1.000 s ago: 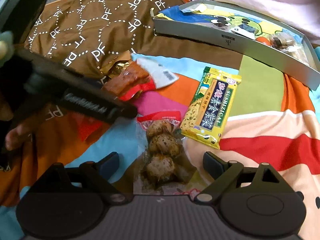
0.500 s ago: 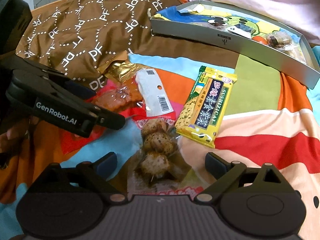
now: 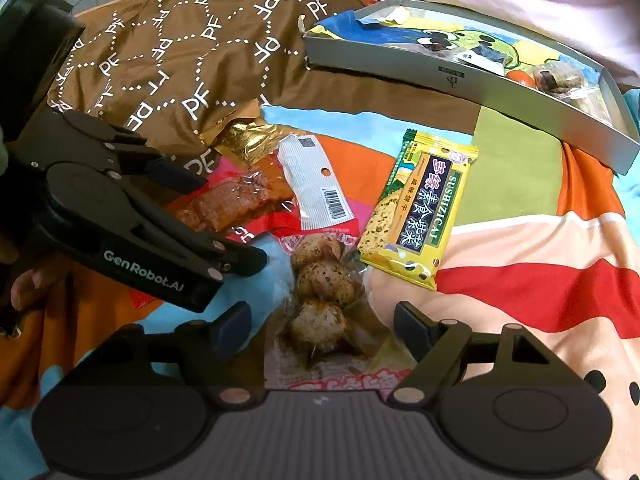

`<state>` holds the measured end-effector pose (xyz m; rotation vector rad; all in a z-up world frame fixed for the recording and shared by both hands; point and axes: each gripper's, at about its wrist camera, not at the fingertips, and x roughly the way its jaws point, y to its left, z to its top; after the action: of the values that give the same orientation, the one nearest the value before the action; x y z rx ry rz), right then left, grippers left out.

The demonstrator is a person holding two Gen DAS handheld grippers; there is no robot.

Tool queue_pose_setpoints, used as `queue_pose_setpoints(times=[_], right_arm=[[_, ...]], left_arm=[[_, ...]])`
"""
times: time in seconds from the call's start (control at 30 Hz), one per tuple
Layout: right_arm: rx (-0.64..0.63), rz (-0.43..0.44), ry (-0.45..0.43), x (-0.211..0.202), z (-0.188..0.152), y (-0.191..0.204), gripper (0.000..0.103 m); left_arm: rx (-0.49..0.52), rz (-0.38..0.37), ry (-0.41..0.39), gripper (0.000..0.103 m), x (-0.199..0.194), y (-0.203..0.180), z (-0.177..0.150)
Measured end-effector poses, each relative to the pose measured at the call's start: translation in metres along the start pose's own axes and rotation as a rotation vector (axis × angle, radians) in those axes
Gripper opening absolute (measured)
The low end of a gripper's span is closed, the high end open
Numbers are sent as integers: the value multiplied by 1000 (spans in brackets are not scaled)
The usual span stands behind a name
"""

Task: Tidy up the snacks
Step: 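Close the left tool on the red spicy-strip pack while the right tool holds the quail-egg pack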

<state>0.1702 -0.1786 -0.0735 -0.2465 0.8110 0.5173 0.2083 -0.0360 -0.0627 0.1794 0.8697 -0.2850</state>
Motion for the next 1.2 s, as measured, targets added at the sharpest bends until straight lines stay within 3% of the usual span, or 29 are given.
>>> queue_pose_setpoints(times=[0.3,0.5,0.87,1.07,1.2], right_arm=[[14,5,-1,1,0,-1,83],[-13,-18,-6,-6,0,1,66],[-249,-148,-54,-12,-7,32,58],[-309,-178,-70,-13,-11,40,51],[-332,-193,-77,-13,-12,44,50]], left_arm=[[-18,-16,4,71,-2,0,0],[-45,-25,-1,69,-5,0,-2],[-152,-66,-55,66,-10,10,-7],[-290,-153,-87,66,-12,26,-10],[-312,-144,-91,66,-12,26,-10]])
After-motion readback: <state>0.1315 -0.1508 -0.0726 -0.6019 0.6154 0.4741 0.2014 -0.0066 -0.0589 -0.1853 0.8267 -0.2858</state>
